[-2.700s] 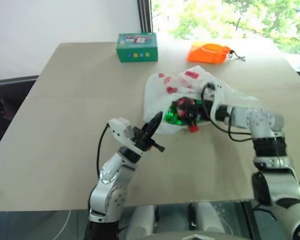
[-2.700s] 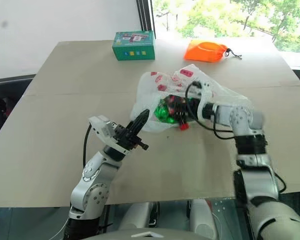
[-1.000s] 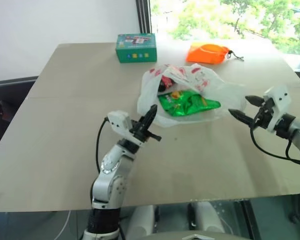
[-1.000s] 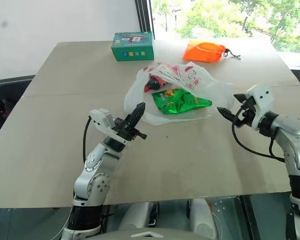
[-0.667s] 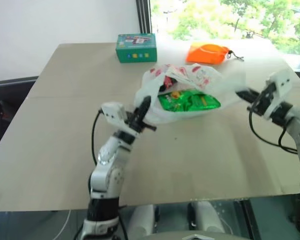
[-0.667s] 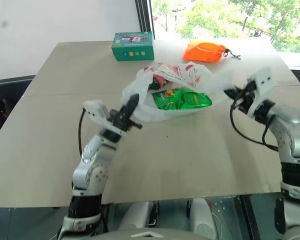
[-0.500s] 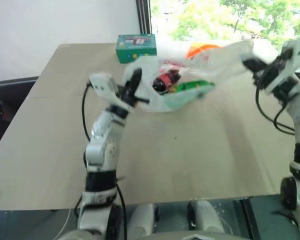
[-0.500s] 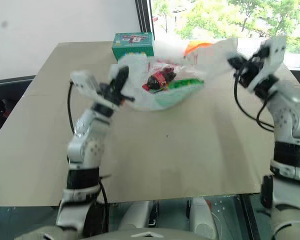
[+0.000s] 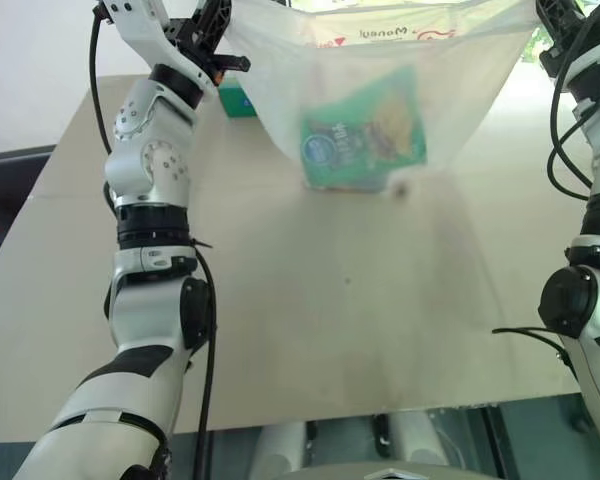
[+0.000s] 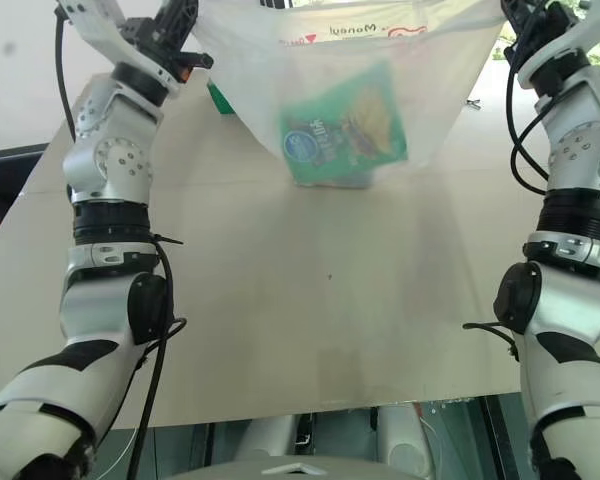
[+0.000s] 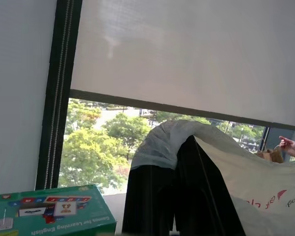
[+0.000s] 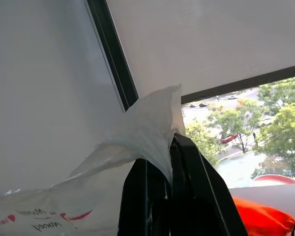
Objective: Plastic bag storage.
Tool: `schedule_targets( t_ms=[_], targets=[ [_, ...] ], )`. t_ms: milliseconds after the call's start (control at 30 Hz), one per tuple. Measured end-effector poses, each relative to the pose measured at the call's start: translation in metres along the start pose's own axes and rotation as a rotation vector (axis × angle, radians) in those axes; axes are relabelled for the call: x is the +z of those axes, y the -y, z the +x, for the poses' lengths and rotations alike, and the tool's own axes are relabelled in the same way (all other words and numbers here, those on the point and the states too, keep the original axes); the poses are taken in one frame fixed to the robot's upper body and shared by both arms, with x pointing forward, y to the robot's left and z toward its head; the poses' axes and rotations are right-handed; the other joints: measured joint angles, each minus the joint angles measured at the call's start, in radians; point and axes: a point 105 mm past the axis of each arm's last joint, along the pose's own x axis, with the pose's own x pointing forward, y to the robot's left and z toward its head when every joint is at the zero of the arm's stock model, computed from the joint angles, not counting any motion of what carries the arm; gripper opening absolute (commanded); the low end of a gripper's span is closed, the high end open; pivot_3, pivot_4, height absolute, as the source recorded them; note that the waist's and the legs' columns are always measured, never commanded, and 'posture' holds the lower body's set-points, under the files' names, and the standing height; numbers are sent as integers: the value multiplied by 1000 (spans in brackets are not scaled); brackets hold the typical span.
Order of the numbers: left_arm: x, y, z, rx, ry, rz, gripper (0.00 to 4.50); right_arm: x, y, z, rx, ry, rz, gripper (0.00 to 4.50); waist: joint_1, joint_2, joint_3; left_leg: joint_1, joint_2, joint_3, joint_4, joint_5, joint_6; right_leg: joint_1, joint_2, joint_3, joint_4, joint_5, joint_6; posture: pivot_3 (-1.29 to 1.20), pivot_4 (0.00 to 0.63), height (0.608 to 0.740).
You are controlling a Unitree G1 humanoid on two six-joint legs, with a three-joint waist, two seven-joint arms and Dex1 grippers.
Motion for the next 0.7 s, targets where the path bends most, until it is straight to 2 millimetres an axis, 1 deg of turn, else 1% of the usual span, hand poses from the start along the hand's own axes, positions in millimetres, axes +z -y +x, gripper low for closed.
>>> schedule_targets(
  t_ms=[100,167,233,267,300,333,367,400,433,467,500,533,567,600,633,667,700],
  targets=[
    [-15,-3,-5,10,-37,-8,0,-5,3,-3,-8,-12,1,78,-3,1,1,-1,0,2,-1,0,-1,-2,0,0,0,0,0,0,150,740],
    [-18,-3,1,10,-58,16,0,-2,4,4,-13,4,-4,78,-3,1,1,-1,0,4,1,2,-4,-2,0,0,4,0,0,0,150,740],
    [-14,3,10,-13,-54,57,0,3,0,11,0,17,-19,78,0,0,1,0,0,6,3,3,-4,-1,0,0,8,0,0,0,150,740],
    [-7,8,15,-35,-36,77,0,5,-4,14,18,23,-28,78,1,0,1,0,0,5,4,3,-4,-1,0,0,11,0,0,0,150,740],
    [1,14,17,-69,-8,91,416,5,-9,15,57,17,-31,467,2,0,1,1,0,5,5,3,-4,-1,0,1,12,0,0,0,150,740],
    [3,15,17,-76,-3,94,525,4,-10,15,64,15,-31,589,2,0,1,1,0,5,5,3,-4,-1,0,1,13,0,0,0,150,740],
    [4,20,14,-105,0,92,840,0,-12,12,94,-12,-31,918,3,0,1,1,0,5,5,3,-4,-1,0,1,13,0,0,0,150,740],
    [4,26,7,-145,3,90,1199,-6,-13,4,126,-50,-37,1299,3,0,0,1,1,3,5,3,-4,0,0,2,13,0,0,0,150,740],
    [1,31,-2,-184,-5,82,1716,-12,-12,-6,147,-90,-38,1781,3,0,0,1,2,2,5,3,-4,-1,0,2,13,0,0,0,150,740],
    [-6,33,-15,-212,-33,64,2209,-23,-7,-19,155,-144,-28,2304,3,0,0,0,3,1,5,3,-4,-1,-1,3,13,0,0,0,150,740],
    [-13,34,-25,-227,-67,43,2647,-32,-4,-29,158,-190,-11,2713,3,0,0,0,2,2,5,3,-4,-2,-1,3,13,0,0,0,150,740],
    [-19,36,-38,-253,-103,21,3127,-41,-4,-43,182,-242,8,3244,2,1,0,-1,3,2,5,3,-4,-2,-2,3,13,0,0,0,150,740],
    [-28,40,-59,-289,-154,-12,3571,-50,-6,-65,219,-319,30,3670,3,1,1,0,3,1,5,2,-4,-2,-2,3,14,0,0,0,150,740],
    [-32,41,-70,-300,-185,-36,4086,-55,-9,-76,245,-363,45,4189,3,1,1,-1,3,1,5,3,-4,-3,-2,3,13,0,0,0,150,740],
    [-35,46,-86,-326,-231,-57,4489,-57,-18,-91,297,-420,55,4500,3,1,1,-1,3,1,6,2,-4,-2,-2,3,14,0,0,0,150,740],
    [-38,50,-102,-351,-276,-56,4489,-59,-25,-107,338,-474,58,4500,3,1,1,0,4,1,6,2,-4,-2,-2,3,14,0,0,0,150,740],
    [-42,50,-113,-353,-308,-59,4489,-60,-26,-116,349,-506,65,4500,3,1,0,2,4,1,6,2,-4,-1,-2,3,14,0,0,0,150,740]
  ],
)
